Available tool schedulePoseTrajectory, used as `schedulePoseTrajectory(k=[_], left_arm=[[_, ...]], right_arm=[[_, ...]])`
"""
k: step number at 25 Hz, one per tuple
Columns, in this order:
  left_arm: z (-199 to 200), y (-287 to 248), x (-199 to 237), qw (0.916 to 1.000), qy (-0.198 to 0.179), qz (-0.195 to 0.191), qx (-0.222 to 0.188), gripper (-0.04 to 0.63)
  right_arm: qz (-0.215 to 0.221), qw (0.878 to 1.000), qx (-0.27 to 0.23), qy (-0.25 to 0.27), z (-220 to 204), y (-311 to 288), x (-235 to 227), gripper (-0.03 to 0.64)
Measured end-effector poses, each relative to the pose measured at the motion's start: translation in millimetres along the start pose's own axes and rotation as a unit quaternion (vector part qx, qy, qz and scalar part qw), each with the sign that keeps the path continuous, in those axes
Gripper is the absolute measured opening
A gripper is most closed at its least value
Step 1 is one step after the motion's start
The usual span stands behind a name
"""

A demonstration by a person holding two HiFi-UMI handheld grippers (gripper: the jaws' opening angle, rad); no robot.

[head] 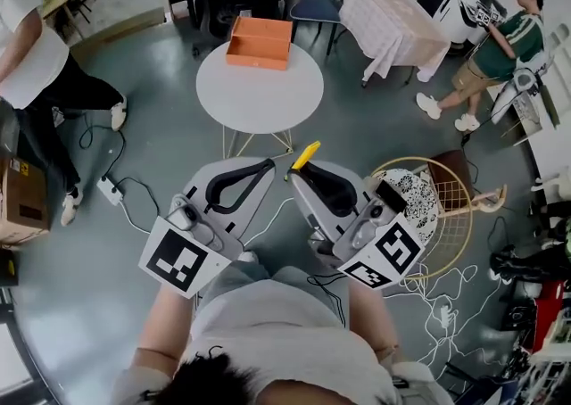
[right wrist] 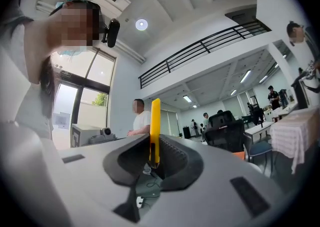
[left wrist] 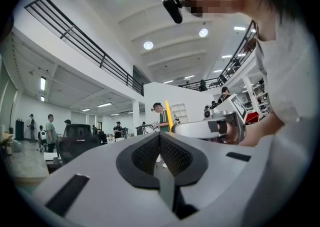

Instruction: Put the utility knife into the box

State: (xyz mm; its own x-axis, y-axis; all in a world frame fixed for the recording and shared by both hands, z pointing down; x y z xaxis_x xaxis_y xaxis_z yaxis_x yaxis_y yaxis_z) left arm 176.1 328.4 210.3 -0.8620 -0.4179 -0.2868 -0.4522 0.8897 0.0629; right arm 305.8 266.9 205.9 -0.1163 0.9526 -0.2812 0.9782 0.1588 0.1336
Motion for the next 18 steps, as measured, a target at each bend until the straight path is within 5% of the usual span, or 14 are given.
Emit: schedulePoseTrajectory(k=[18], left_arm=[[-38,-7,76,0.9988,0.013,0.046,0.007,0.009]], right_arm=[[0.025,1.0,0.018,-0.003,-7,-77,-50,0.063]])
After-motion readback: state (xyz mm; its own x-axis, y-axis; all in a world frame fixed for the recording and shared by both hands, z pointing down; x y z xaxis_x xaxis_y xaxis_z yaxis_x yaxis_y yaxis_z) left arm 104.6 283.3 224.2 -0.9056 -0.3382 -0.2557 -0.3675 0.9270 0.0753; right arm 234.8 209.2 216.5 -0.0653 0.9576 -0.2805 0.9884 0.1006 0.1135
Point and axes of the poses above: the fingertips, and each gripper's own axes: y backward along the fingers, x to its left, z out of its top, the point moved 7 cm from there along y, backward along the fingers, and after that the axes turned 10 degrees about -y, right-handed, at the moved point
